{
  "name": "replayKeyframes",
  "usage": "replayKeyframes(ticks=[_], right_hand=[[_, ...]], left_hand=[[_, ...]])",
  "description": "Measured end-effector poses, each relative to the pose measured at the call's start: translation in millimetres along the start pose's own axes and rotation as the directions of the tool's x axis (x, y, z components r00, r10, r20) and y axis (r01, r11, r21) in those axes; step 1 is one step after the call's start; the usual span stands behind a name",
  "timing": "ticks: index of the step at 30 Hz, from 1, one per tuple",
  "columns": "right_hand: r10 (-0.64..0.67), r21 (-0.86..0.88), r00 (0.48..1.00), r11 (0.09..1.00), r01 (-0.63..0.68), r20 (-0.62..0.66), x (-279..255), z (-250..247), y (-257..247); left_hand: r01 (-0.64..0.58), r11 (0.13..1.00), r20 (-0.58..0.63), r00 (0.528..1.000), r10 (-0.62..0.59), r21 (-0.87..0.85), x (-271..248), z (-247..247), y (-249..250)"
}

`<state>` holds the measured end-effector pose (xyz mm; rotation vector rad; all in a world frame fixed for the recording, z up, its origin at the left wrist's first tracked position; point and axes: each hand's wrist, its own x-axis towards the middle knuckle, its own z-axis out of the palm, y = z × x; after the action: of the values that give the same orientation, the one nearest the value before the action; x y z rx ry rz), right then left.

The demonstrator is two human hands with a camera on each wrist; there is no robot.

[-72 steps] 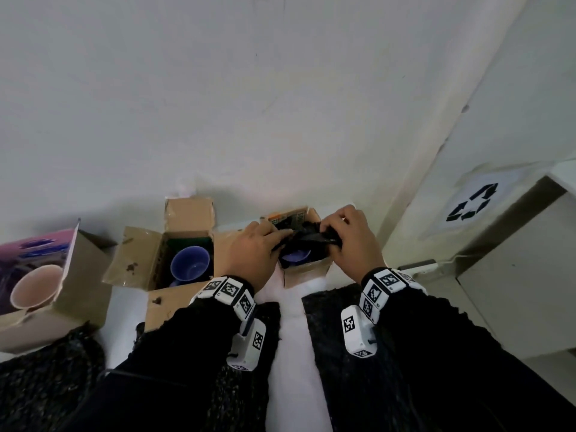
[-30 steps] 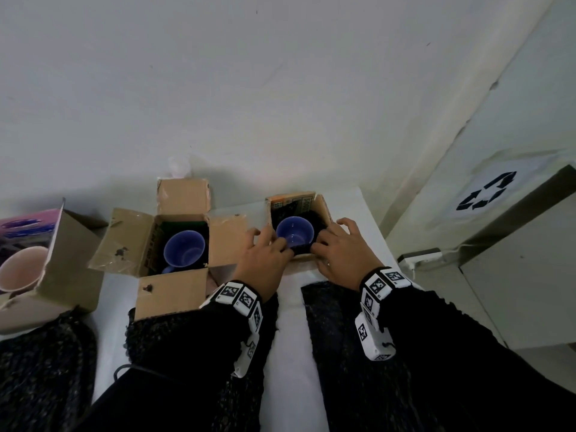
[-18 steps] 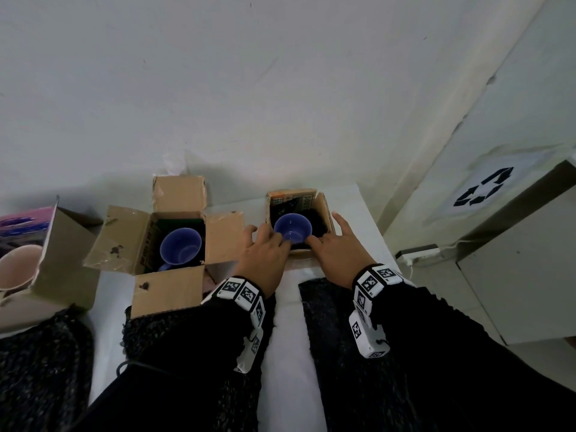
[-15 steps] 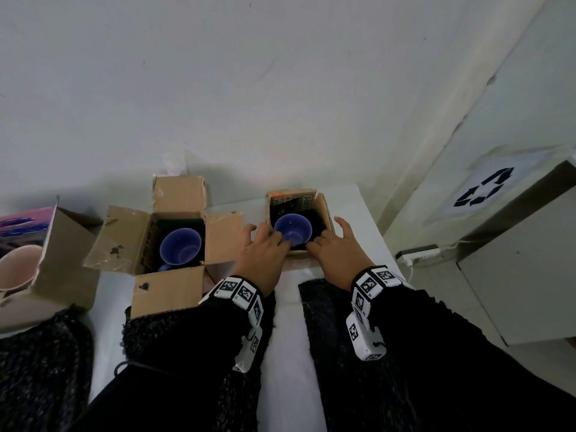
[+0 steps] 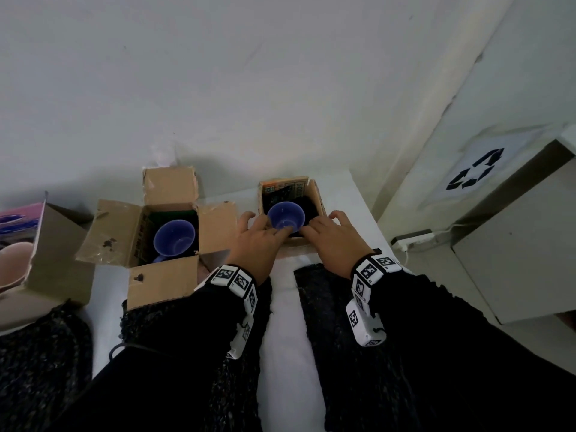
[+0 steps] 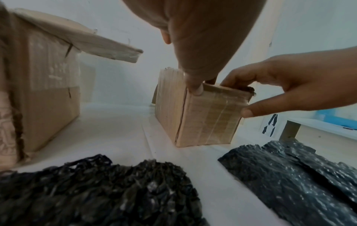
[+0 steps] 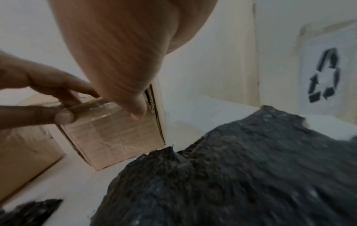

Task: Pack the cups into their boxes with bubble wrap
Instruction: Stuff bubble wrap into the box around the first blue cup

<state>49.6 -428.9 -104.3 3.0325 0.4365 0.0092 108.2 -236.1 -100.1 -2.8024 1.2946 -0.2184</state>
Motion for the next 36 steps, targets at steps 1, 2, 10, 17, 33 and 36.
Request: replayKeyframes(ticks=[1,2,10,17,33,36], right_hand=[[0.035,0.059,0.996,0.998,-0.03,-0.08,-5.9,2.1,2.2],[0.082,0.125,0.983,0.99,-0.061,-0.163,-12.8,2.8,4.1],[0.175,0.523,0.969,0.817,-0.242,0.174,-80.1,15.3,10.1],[0.121,0.099,0.913,0.98,-0.172,0.39,-111.0,15.8,-3.9],[0.322,0.717,0.943,0.638,-0.281,0.083,-79.9,-48.8,8.6],[0.287,0.731,0.95,0.623,-0.279,0.118,-73.7,-53.6,-4.5]], left_hand=[[0.002,1.0,0.023,1.0,-0.002,0.005,-0.1,-1.3,-0.4],[0.001,1.0,0.051,0.999,-0.002,0.016,-1.0,-2.7,-0.7],[0.127,0.989,0.067,0.989,-0.132,0.07,-15.8,-9.3,25.4],[0.118,0.99,-0.04,0.992,-0.122,-0.079,-44.7,-2.4,57.2],[0.279,0.761,0.241,0.956,-0.164,-0.586,-53.0,-24.1,72.3],[0.291,0.783,0.235,0.953,-0.189,-0.55,-48.6,-34.6,59.6]])
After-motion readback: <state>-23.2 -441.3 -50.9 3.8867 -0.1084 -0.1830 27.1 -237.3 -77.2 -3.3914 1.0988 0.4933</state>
